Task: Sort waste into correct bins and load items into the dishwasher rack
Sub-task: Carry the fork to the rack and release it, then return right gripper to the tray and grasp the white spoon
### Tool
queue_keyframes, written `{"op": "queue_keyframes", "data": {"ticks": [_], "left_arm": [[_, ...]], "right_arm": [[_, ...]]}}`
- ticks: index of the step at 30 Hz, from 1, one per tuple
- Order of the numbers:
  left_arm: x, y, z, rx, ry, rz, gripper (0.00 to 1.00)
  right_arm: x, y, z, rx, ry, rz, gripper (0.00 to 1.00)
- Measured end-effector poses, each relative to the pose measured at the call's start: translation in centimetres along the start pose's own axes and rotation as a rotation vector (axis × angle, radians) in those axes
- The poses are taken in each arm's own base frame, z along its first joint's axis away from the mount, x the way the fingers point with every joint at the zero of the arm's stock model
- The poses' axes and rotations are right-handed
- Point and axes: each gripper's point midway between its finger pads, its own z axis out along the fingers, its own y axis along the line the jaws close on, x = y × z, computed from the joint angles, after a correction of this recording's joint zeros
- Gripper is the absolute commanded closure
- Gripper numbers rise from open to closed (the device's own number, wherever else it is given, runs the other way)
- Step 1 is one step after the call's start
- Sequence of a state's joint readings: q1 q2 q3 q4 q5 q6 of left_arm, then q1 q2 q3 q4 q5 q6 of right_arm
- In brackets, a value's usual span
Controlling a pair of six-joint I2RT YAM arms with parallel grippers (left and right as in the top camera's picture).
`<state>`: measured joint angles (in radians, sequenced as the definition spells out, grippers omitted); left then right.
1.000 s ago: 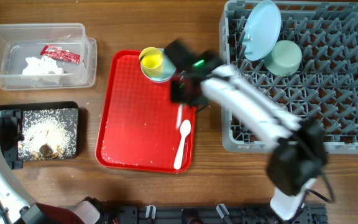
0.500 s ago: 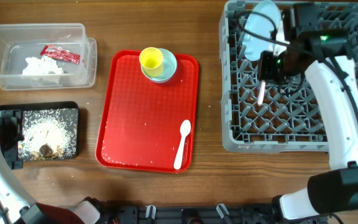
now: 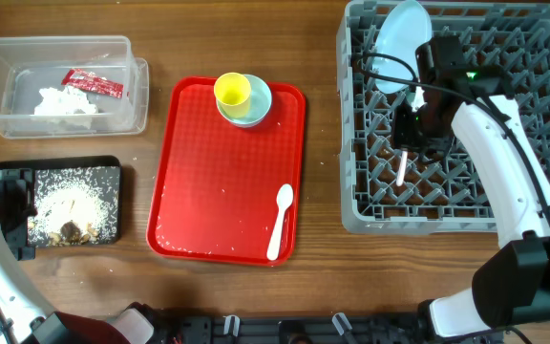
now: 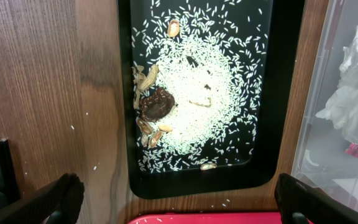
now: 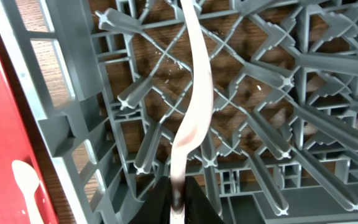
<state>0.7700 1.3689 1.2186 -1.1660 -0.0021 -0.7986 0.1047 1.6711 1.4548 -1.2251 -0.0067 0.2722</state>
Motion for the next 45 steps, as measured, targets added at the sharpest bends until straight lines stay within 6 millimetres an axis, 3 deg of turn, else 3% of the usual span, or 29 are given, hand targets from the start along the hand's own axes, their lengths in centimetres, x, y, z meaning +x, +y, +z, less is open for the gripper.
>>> {"op": "queue_keyframes", "data": {"ticks": [4,9,11,14,18,20,22,23,27,29,31,34,38,40,45], "left_arm": [[0.0,0.0,0.0,0.000,0.000,0.000,0.00],[0.0,0.0,0.0,0.000,0.000,0.000,0.00],[0.0,0.0,0.0,0.000,0.000,0.000,0.00],[0.0,0.0,0.0,0.000,0.000,0.000,0.00],[0.0,0.0,0.0,0.000,0.000,0.000,0.00],[0.0,0.0,0.0,0.000,0.000,0.000,0.00],[0.0,0.0,0.0,0.000,0.000,0.000,0.00],[0.0,0.0,0.0,0.000,0.000,0.000,0.00],[0.0,0.0,0.0,0.000,0.000,0.000,0.00],[0.0,0.0,0.0,0.000,0.000,0.000,0.00],[0.0,0.0,0.0,0.000,0.000,0.000,0.00],[0.0,0.0,0.0,0.000,0.000,0.000,0.00],[0.0,0.0,0.0,0.000,0.000,0.000,0.00],[0.0,0.0,0.0,0.000,0.000,0.000,0.00],[0.0,0.0,0.0,0.000,0.000,0.000,0.00]], "right_arm": [[0.0,0.1,0.0,-0.005,0.002,0.007,0.70],[0.2,0.3,0.0,-0.016,0.011,0.014,0.67],[0.4,0.7,0.0,-0.044,0.021,0.010,0.60],[1.0,2.8,-0.3,-0.165,0.052,-0.047,0.47],[2.6,5.0,-0.8,-0.280,0.113,-0.098,0.45],[3.9,7.2,-1.2,-0.348,0.148,-0.163,0.41],[5.4,9.7,-1.6,-0.391,0.173,-0.241,0.21],[6.3,11.1,-1.7,-0.406,0.185,-0.285,0.18],[9.1,15.8,-1.6,-0.364,0.182,-0.334,0.16],[10.4,16.9,-1.2,-0.285,0.169,-0.295,0.00],[11.6,17.8,-0.6,-0.198,0.146,-0.252,0.01],[12.5,19.4,0.4,-0.162,0.122,-0.219,0.12],[13.8,21.2,2.9,-0.151,0.133,-0.198,0.40],[14.6,21.6,4.6,-0.128,0.157,-0.192,0.47],[15.6,21.7,8.0,-0.065,0.208,-0.155,0.53]]}}
